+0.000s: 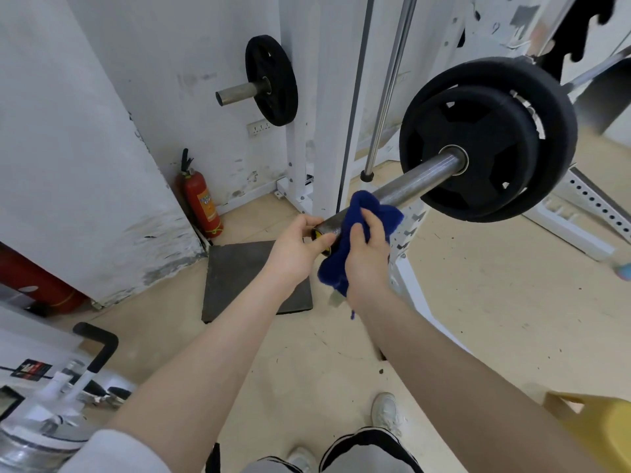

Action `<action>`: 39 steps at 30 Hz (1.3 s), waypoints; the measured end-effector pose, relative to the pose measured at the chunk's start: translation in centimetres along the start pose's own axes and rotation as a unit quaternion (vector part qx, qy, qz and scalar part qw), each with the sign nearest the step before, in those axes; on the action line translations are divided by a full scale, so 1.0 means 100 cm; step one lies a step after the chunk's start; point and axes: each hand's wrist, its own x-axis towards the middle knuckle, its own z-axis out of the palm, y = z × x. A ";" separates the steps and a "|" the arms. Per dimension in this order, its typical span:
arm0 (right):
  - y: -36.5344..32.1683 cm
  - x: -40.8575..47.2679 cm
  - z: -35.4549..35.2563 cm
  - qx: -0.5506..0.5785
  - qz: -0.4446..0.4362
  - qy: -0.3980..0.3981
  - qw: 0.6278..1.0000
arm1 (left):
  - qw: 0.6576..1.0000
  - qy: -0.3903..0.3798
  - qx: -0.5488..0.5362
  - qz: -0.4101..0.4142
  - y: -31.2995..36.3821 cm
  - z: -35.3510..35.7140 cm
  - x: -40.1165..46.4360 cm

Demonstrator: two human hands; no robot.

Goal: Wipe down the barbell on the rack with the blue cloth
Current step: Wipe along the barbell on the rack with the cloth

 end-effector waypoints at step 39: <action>-0.034 0.145 -0.057 -0.412 -0.290 0.094 0.859 | 0.978 0.048 0.203 0.021 0.041 0.023 0.015</action>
